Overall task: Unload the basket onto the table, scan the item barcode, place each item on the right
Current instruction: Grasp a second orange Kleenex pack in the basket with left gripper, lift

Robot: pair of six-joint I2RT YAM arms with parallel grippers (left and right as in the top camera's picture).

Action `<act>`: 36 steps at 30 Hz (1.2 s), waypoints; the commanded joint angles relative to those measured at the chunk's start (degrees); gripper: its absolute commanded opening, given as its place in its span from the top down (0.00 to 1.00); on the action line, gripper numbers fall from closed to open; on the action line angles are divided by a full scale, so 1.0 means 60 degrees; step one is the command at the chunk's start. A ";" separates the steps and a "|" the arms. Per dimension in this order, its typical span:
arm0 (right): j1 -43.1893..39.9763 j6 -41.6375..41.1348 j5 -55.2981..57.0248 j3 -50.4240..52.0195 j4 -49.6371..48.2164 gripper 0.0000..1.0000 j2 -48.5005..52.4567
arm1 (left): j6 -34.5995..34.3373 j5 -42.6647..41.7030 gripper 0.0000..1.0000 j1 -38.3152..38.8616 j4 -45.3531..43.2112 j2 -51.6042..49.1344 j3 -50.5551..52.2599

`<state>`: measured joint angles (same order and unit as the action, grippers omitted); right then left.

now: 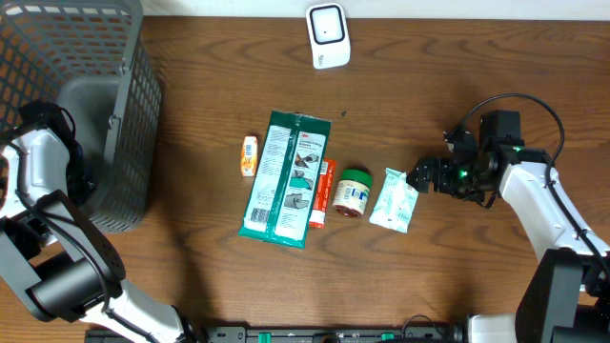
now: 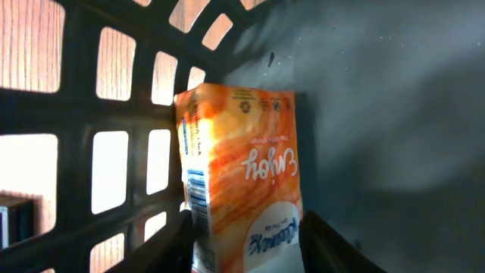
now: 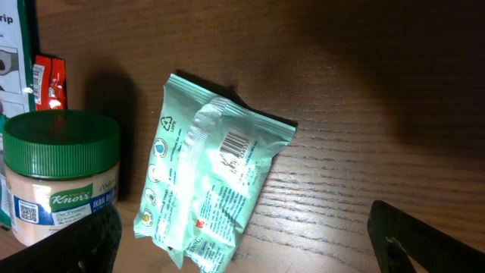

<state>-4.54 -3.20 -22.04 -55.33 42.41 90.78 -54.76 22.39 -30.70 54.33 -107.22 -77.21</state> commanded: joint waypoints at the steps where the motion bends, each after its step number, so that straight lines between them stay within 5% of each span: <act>1: 0.0084 0.0011 -0.0004 0.0036 0.0007 0.01 -0.0073 | -0.0073 0.0131 0.56 -0.0044 0.0036 -0.0044 0.0084; 16: 0.0084 0.0011 -0.0004 0.0036 0.0007 0.01 -0.0073 | -0.0076 0.0127 0.60 -0.0044 -0.0229 -0.0044 0.0397; 21: 0.0084 0.0011 -0.0004 0.0036 0.0007 0.01 -0.0073 | -0.0069 0.0127 0.92 -0.0044 -0.0364 -0.0044 0.0375; 36: 0.0084 0.0011 -0.0004 0.0036 0.0007 0.01 -0.0073 | 0.1129 0.0131 0.93 -0.0029 -0.0368 0.1770 -0.0849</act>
<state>-4.54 -3.20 -22.04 -55.33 42.41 90.78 -50.22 22.39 -30.70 52.14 -102.21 -79.20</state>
